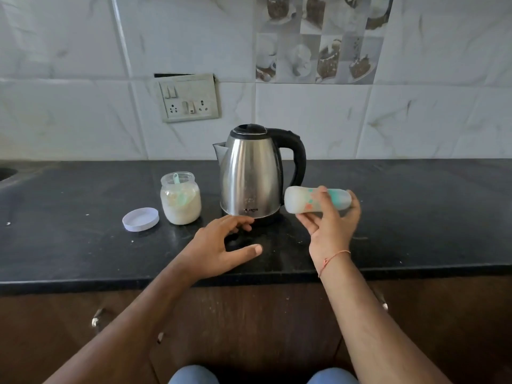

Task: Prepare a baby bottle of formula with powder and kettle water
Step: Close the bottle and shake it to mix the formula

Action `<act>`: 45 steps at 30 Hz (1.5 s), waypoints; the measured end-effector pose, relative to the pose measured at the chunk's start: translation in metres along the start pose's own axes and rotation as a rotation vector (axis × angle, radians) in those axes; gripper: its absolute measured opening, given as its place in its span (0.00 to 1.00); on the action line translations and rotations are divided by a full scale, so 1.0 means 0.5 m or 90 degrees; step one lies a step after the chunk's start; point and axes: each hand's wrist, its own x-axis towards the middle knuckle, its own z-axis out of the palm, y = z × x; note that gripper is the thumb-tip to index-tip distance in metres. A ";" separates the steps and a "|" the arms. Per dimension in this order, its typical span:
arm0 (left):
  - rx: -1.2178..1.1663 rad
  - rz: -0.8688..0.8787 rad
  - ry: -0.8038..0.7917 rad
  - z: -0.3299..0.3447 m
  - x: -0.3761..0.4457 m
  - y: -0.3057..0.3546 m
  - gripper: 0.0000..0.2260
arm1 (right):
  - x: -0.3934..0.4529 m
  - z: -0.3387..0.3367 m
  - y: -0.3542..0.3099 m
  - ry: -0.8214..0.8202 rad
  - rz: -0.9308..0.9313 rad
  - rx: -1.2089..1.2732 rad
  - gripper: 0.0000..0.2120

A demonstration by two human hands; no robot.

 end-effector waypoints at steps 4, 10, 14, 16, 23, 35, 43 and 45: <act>0.010 0.009 0.005 -0.001 -0.003 0.003 0.35 | -0.005 0.009 0.007 -0.100 0.070 -0.100 0.31; 0.010 0.002 0.006 -0.001 -0.003 0.002 0.36 | 0.000 0.003 0.000 -0.088 0.044 -0.086 0.31; -0.007 0.000 0.007 -0.002 0.001 0.000 0.35 | 0.002 0.001 0.003 0.000 -0.005 -0.026 0.31; -0.001 -0.003 0.011 0.000 -0.002 0.001 0.36 | 0.006 0.002 0.001 -0.030 -0.003 -0.075 0.32; 0.008 -0.014 0.007 -0.003 -0.004 0.008 0.36 | 0.008 -0.001 -0.004 -0.021 -0.008 -0.050 0.31; 0.030 -0.018 0.004 -0.002 -0.004 0.018 0.36 | -0.017 0.010 0.016 -0.134 0.032 -0.207 0.31; 0.185 -0.075 0.116 0.047 -0.001 0.074 0.36 | -0.012 0.012 0.022 -0.137 0.002 -0.259 0.32; 0.174 -0.091 0.121 0.050 0.006 0.075 0.36 | -0.009 0.012 0.028 -0.136 -0.011 -0.292 0.32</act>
